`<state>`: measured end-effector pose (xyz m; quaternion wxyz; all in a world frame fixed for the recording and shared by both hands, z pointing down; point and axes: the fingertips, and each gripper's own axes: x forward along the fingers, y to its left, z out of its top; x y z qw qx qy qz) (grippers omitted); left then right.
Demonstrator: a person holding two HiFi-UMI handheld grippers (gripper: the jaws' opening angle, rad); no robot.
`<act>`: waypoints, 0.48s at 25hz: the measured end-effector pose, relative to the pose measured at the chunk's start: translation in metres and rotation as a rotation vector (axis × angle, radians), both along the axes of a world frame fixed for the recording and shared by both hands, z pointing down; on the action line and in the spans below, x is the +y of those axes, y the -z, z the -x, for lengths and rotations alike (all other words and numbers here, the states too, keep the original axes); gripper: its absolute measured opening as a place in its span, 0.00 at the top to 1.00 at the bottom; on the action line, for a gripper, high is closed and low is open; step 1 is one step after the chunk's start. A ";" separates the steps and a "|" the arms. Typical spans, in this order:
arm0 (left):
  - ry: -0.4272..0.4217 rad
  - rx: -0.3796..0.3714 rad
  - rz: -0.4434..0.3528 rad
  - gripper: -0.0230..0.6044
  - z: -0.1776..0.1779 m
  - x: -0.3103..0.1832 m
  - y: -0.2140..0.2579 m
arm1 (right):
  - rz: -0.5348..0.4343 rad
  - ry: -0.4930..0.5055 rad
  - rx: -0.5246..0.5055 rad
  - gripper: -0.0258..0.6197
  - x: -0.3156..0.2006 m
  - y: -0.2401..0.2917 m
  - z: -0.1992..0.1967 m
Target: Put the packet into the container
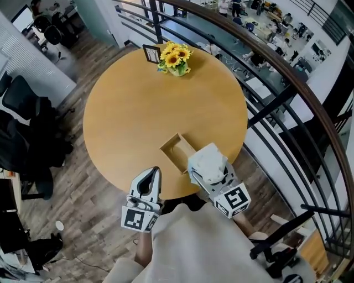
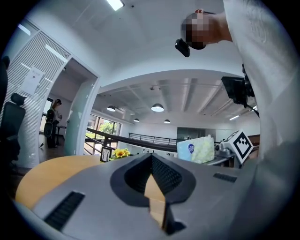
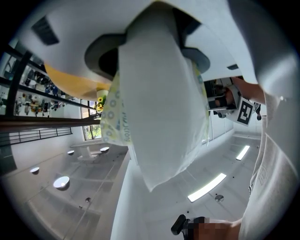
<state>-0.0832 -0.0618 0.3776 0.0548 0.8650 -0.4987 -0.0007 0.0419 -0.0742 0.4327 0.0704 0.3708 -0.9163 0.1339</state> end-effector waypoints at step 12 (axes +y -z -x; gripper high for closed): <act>-0.007 0.019 0.102 0.96 0.018 -0.014 -0.027 | 0.114 0.006 0.053 0.52 -0.009 -0.024 0.014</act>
